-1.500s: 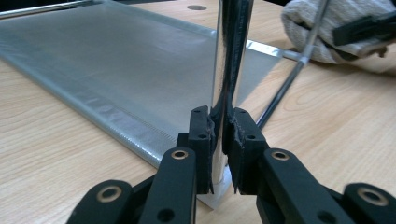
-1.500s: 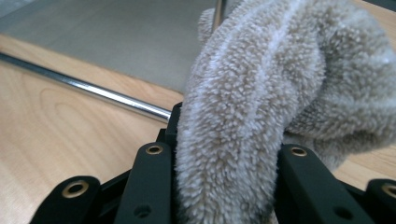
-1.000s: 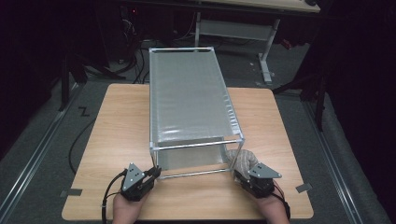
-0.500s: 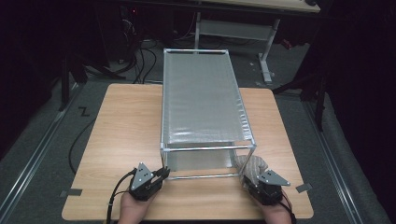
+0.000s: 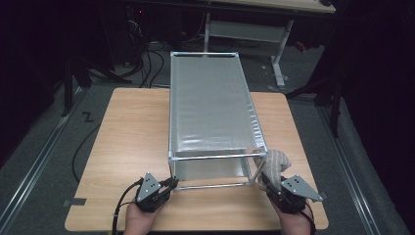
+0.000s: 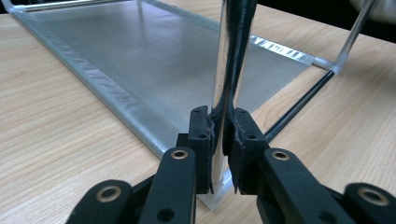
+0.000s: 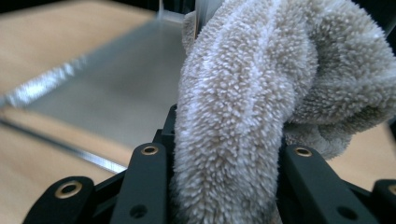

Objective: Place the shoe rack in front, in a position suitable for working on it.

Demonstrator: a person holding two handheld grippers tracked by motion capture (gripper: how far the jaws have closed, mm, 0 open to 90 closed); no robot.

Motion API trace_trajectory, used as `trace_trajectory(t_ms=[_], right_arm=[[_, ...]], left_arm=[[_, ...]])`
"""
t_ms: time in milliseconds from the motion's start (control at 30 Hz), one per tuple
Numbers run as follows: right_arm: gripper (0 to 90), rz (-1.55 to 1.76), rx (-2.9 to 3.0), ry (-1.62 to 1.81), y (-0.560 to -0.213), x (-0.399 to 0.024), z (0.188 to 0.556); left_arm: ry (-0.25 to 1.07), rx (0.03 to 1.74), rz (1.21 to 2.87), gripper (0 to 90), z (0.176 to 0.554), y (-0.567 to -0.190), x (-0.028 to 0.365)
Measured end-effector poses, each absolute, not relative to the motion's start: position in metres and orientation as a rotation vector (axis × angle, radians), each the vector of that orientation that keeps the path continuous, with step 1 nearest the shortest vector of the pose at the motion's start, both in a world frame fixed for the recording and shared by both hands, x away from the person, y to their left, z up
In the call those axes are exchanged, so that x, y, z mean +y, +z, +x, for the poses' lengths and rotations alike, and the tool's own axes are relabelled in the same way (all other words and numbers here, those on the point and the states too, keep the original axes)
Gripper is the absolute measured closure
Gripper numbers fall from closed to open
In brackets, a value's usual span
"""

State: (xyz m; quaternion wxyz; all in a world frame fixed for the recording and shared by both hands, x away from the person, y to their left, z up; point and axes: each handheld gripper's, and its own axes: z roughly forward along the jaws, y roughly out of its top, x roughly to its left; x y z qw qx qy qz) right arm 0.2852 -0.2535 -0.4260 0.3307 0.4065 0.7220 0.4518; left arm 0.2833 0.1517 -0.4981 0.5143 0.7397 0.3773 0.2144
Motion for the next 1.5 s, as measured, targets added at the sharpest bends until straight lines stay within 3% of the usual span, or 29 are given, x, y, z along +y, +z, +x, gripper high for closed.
trace_trajectory(t_ms=[167, 733, 900, 1500], right_arm=[[65.5, 1.040, 1.836, 1.217, -0.413, -0.256, 0.279], [65.9, 1.183, 2.199, 1.008, -0.484, -0.254, 0.307], [65.9, 1.190, 2.219, 1.002, -0.488, -0.255, 0.308], [65.6, 1.011, 1.890, 1.173, -0.410, -0.253, 0.284]], left_arm=[[0.511, 0.894, 1.780, 80.0, 0.282, -0.499, 0.150], [0.512, 0.899, 1.778, 80.0, 0.283, -0.499, 0.149], [0.514, 0.897, 1.781, 80.0, 0.283, -0.499, 0.150], [0.536, 0.884, 1.792, 80.0, 0.281, -0.500, 0.151]])
